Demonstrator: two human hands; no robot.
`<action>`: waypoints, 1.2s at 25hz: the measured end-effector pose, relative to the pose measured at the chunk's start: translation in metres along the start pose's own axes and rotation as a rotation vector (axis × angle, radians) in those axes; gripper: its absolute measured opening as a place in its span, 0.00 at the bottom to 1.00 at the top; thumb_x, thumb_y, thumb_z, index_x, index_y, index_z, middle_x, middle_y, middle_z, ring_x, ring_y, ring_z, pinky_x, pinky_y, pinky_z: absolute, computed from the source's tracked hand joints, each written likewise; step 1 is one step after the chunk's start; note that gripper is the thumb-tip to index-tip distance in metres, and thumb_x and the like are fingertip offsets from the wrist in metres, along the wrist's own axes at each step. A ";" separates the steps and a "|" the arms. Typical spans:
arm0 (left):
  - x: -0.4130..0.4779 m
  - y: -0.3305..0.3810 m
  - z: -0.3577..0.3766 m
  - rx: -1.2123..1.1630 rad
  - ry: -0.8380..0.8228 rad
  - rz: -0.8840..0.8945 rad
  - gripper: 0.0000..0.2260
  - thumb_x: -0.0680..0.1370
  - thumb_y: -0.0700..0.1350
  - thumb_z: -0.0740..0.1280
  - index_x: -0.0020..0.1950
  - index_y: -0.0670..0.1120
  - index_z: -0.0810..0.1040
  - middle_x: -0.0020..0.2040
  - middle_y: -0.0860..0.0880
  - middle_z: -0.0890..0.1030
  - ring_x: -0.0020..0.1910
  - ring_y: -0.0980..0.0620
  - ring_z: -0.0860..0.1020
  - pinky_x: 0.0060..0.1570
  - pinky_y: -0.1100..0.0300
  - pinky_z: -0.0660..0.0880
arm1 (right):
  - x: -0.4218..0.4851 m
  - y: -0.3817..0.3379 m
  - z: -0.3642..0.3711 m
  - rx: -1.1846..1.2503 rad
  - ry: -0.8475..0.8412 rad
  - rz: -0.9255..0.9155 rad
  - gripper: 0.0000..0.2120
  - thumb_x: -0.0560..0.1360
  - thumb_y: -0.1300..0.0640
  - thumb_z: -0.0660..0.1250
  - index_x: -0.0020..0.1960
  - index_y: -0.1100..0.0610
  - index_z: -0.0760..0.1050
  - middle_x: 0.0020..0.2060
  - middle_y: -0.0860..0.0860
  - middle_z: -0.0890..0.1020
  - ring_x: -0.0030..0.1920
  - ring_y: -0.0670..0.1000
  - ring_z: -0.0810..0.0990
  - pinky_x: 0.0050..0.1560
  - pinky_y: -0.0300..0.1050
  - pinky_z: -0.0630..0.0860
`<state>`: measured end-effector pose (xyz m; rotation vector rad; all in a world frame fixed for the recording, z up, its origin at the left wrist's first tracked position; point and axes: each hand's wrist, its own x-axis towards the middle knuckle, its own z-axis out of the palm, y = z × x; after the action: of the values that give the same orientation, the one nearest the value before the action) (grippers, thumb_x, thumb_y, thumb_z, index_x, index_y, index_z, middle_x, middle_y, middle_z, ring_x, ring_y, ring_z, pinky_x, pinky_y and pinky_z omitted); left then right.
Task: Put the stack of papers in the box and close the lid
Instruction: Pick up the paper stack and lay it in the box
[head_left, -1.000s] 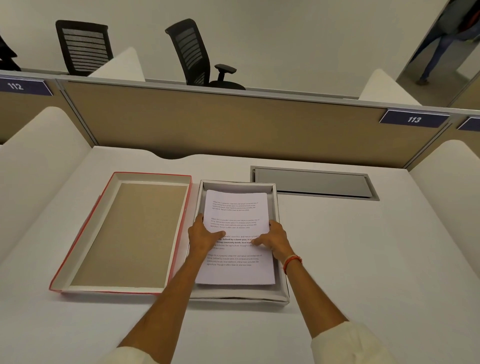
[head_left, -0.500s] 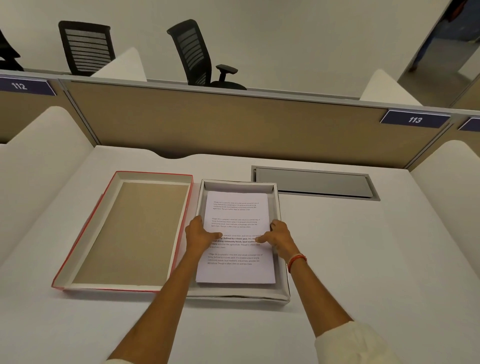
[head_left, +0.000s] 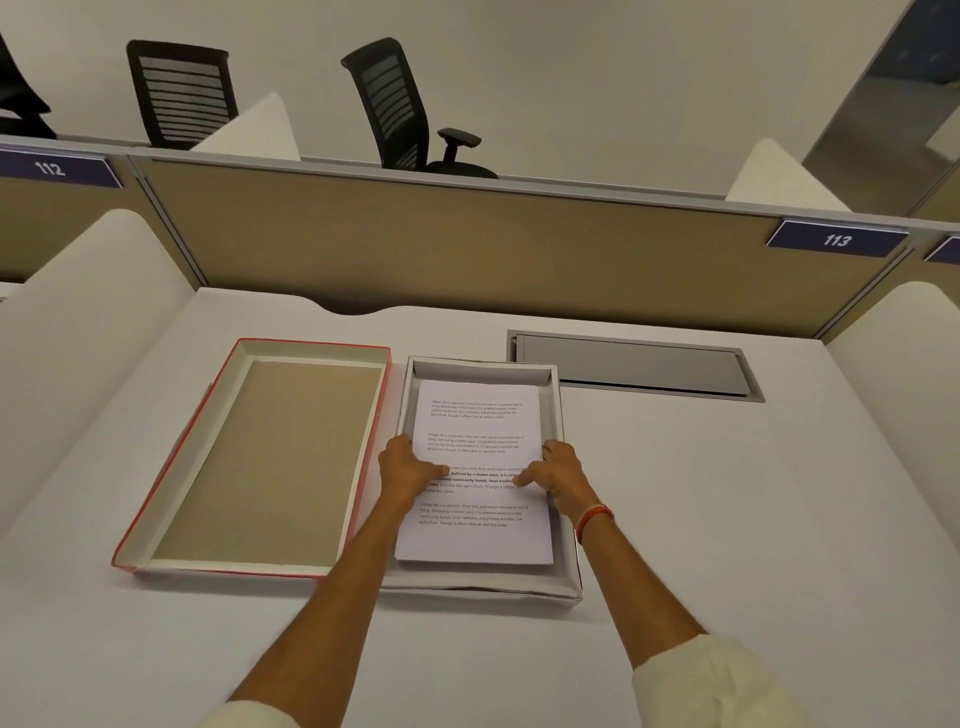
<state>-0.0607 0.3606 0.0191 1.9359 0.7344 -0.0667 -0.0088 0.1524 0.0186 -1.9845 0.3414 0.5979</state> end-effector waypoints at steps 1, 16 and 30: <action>-0.001 0.001 0.000 0.010 0.007 0.002 0.21 0.63 0.37 0.81 0.48 0.40 0.72 0.56 0.38 0.81 0.52 0.41 0.81 0.48 0.52 0.80 | 0.000 0.000 0.000 -0.002 -0.003 -0.001 0.25 0.68 0.68 0.76 0.61 0.63 0.70 0.61 0.59 0.78 0.61 0.61 0.78 0.61 0.55 0.77; -0.014 0.020 -0.012 0.232 0.015 0.165 0.22 0.69 0.43 0.78 0.59 0.39 0.75 0.60 0.41 0.81 0.56 0.42 0.81 0.47 0.56 0.78 | 0.000 -0.008 -0.012 -0.054 -0.036 0.006 0.16 0.70 0.66 0.75 0.49 0.61 0.68 0.51 0.59 0.79 0.55 0.59 0.79 0.55 0.50 0.77; -0.109 0.011 -0.010 -1.147 -0.544 -0.805 0.20 0.73 0.34 0.71 0.63 0.44 0.74 0.63 0.33 0.77 0.61 0.28 0.75 0.60 0.29 0.71 | 0.059 -0.106 -0.038 -0.582 -0.090 -0.464 0.25 0.75 0.67 0.67 0.71 0.59 0.69 0.68 0.57 0.75 0.68 0.58 0.74 0.68 0.48 0.71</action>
<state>-0.1465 0.3151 0.0718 0.4275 0.8513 -0.5178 0.1013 0.1686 0.0797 -2.4659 -0.3900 0.5147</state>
